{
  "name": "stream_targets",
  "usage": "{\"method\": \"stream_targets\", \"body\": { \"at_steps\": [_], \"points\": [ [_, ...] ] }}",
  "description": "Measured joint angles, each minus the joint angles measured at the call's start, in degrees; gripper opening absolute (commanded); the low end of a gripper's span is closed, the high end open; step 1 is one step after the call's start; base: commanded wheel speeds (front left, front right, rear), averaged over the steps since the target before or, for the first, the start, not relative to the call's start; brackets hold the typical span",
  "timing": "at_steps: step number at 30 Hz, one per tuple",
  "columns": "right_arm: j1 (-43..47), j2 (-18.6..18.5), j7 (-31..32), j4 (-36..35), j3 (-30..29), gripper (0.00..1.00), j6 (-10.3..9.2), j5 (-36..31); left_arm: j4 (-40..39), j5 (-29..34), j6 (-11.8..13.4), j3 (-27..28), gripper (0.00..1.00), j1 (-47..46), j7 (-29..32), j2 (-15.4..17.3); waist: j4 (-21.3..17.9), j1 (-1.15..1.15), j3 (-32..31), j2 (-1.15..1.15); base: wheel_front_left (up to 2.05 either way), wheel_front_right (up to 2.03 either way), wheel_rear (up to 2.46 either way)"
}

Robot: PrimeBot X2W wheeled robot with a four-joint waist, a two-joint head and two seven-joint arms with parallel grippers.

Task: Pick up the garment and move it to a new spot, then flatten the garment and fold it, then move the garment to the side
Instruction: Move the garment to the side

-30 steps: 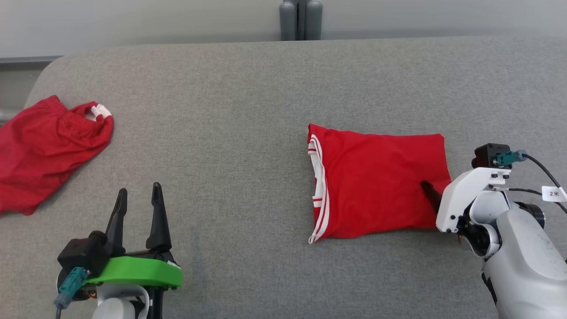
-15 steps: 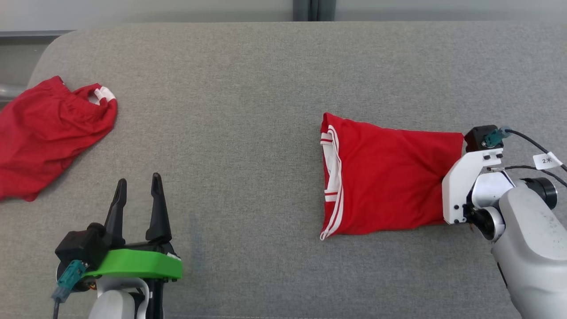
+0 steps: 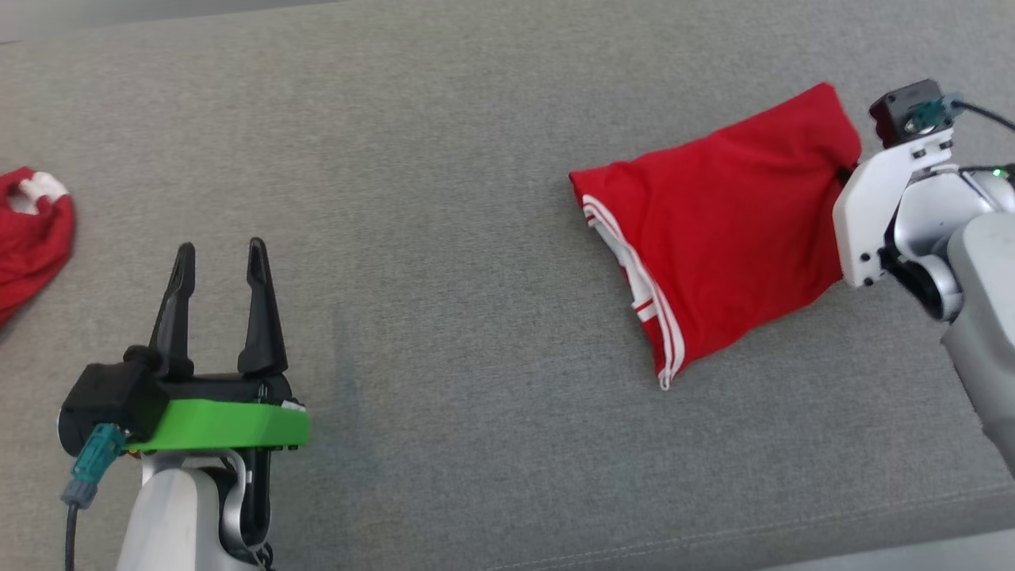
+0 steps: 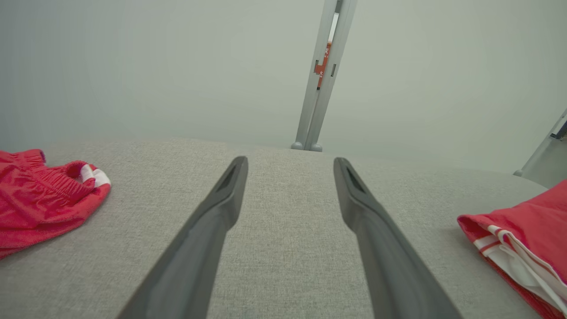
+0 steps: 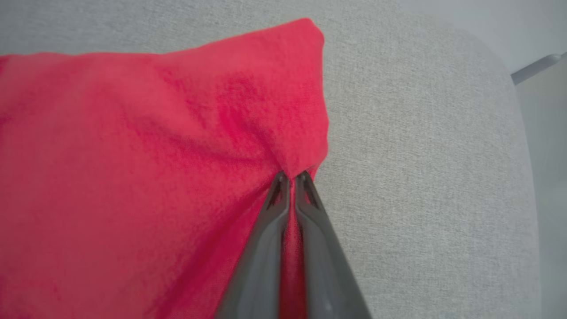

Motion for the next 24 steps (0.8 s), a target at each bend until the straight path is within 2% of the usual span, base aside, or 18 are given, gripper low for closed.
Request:
{"method": "stream_targets", "body": {
  "at_steps": [5,12,18,24],
  "points": [
    [-5.19,-2.82,-3.86,4.0,-0.65,0.0,0.0,-1.63,-3.66,2.07,-0.38,-0.58,1.0,-2.36,0.0,0.01,-4.07,0.0,3.17,0.0,0.0,0.0,0.0],
    [-9.48,-7.84,-8.95,10.26,-3.44,0.0,0.0,-5.23,-8.13,2.83,-0.56,-3.57,1.0,-3.58,0.0,0.42,-7.38,0.0,8.86,0.0,0.0,0.0,0.0],
    [-11.88,-11.59,-13.74,12.95,-5.35,0.0,0.01,-8.43,-12.03,2.8,-0.56,-4.91,1.0,-3.74,0.0,2.71,-8.57,0.0,13.29,0.0,0.0,0.0,0.0],
    [-14.14,-13.88,-15.39,15.23,-8.12,0.0,0.01,-11.77,-14.84,2.57,-0.57,-3.54,1.0,-3.73,0.0,3.91,-8.73,0.01,17.15,0.0,0.0,0.0,0.0]
  ]
}}
